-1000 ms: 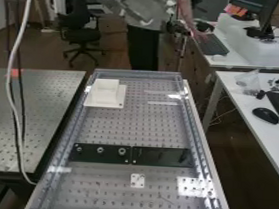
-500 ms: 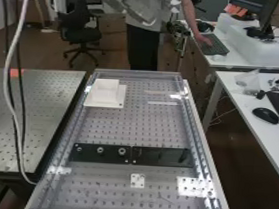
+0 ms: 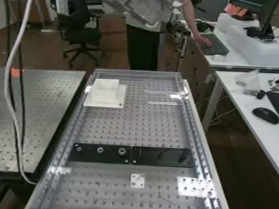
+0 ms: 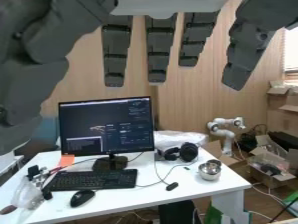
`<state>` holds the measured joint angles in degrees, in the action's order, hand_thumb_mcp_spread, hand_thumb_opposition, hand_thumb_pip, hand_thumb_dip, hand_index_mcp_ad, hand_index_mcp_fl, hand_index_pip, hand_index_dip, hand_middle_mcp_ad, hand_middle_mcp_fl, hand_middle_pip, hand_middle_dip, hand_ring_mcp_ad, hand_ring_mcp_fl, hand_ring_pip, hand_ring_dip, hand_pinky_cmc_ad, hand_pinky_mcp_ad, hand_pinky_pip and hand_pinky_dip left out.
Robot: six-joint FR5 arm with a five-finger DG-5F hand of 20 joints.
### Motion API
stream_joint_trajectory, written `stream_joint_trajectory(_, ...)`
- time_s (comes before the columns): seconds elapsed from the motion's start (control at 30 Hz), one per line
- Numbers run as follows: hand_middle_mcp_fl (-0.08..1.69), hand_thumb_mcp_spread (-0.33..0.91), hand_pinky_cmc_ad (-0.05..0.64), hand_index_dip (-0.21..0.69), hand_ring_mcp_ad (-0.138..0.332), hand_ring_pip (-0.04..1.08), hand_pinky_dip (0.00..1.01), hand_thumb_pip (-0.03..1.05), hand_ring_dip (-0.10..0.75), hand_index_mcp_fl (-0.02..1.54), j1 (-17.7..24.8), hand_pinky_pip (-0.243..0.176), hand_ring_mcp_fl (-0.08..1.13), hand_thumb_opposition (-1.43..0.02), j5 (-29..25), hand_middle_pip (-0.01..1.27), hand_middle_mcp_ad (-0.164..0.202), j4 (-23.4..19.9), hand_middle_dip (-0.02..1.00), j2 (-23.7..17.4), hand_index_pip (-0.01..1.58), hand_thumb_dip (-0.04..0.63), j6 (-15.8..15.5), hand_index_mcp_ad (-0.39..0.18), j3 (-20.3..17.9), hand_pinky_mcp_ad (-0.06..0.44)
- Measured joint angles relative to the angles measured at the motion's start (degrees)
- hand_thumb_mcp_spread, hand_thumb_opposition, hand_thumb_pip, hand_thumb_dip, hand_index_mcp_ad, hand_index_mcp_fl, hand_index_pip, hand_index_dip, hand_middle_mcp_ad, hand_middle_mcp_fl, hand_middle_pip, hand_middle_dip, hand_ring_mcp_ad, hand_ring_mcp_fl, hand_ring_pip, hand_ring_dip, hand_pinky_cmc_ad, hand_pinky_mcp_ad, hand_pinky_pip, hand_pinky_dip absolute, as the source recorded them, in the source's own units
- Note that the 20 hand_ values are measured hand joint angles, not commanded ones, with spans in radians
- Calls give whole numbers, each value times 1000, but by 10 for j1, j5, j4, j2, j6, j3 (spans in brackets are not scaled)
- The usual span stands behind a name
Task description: Grab the chopstick and place it in the clear container
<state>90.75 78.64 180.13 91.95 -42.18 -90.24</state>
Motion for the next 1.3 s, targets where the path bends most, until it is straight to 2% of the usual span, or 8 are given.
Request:
stream_joint_trajectory(0.57, 220, 157, 541, 354, 96, 94, 183, 461, 229, 386, -6, -10, 17, -672, 13, 106, 37, 0, 311, 5, 26, 68, 5, -215, 3, 394)
stream_joint_trajectory(0.67, 220, 157, 541, 354, 96, 96, 183, 461, 229, 386, -8, -12, 17, -672, 28, 110, 37, -5, 311, 4, 26, 72, 5, -215, 3, 394)
stream_joint_trajectory(0.77, 220, 157, 541, 354, 87, 96, 183, 461, 229, 386, -9, -12, 17, -672, 37, 110, 24, -8, 311, 2, 26, 68, 5, -227, 2, 394)
stream_joint_trajectory(0.9, 220, 159, 541, 354, 96, 99, 183, 461, 229, 386, -11, -12, 17, -672, 23, 110, 37, -9, 311, 0, 26, 68, 4, -215, 2, 394)
stream_joint_trajectory(1.07, 220, 155, 541, 354, 91, 98, 185, 464, 229, 386, -11, -12, 17, -672, 52, 110, 26, -11, 311, -1, 26, 68, 2, -229, 1, 394)
stream_joint_trajectory(1.3, 220, 159, 541, 354, 98, 101, 192, 464, 220, 386, -6, -10, 17, -672, 16, 110, 35, -17, 311, -8, 26, 72, 6, -215, -8, 394)
